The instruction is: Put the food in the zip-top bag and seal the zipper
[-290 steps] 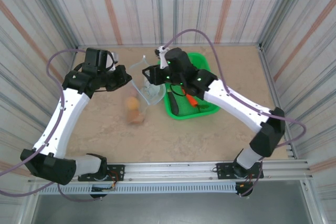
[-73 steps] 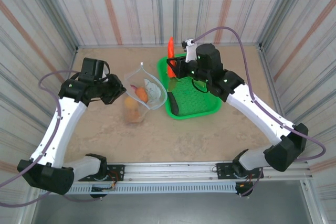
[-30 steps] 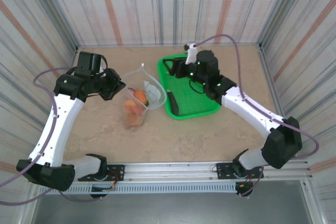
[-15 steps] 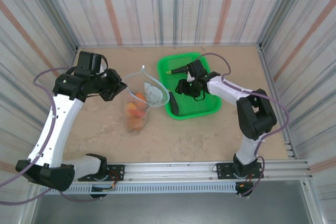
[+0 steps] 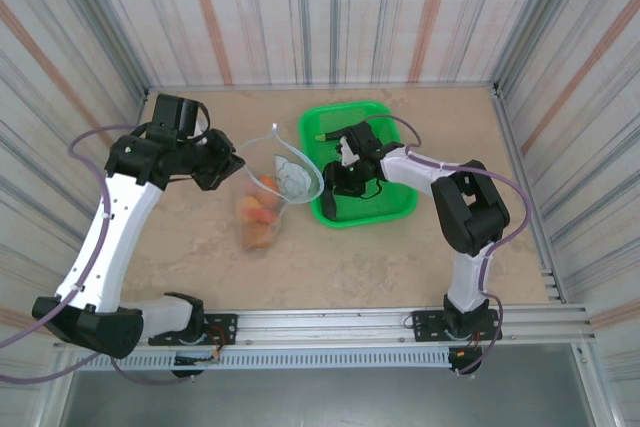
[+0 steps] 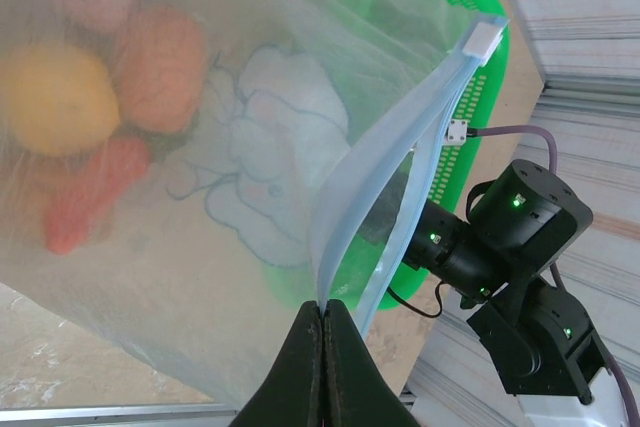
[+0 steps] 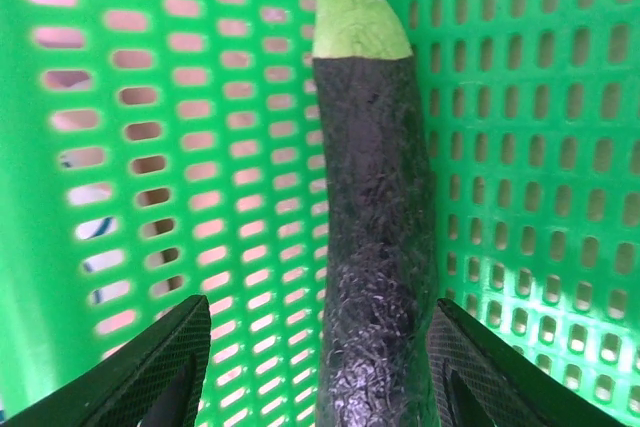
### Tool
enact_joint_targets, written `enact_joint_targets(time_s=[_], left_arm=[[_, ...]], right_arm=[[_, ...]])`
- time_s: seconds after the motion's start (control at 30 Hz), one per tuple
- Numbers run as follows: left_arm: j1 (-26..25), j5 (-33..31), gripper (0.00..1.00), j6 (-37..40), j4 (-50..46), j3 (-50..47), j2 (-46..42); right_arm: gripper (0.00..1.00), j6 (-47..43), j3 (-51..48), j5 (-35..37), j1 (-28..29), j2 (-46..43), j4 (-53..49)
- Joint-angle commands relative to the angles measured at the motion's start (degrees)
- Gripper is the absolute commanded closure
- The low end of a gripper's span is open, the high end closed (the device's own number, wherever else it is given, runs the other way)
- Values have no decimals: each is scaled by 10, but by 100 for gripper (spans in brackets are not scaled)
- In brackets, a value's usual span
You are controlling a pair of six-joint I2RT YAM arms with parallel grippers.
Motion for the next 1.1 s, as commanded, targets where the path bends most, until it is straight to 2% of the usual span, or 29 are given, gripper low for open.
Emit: enact_joint_targets(time_s=[0.0, 0.1, 0.3, 0.47, 0.63, 0.8, 0.97, 1.07], left_arm=[[-3, -14, 100, 9, -10, 14, 4], [-3, -10, 100, 8, -4, 7, 3], [-9, -33, 100, 26, -1, 3, 8], [-8, -35, 100, 54, 16, -6, 5], [-4, -20, 100, 93, 36, -10, 2], [13, -6, 100, 125, 30, -20, 7], [15, 3, 100, 161, 21, -26, 14], [18, 4, 100, 170, 12, -24, 13]], right_arm=[[40, 4, 17, -27, -1, 6, 7], [40, 2, 22, -17, -4, 11, 6], [49, 8, 45, 13, -10, 25, 14], [50, 11, 89, 18, -11, 57, 10], [54, -2, 146, 45, -10, 95, -27], [61, -7, 152, 68, -18, 105, -30], [61, -54, 161, 120, -8, 103, -79], [58, -71, 140, 105, -10, 80, -85]])
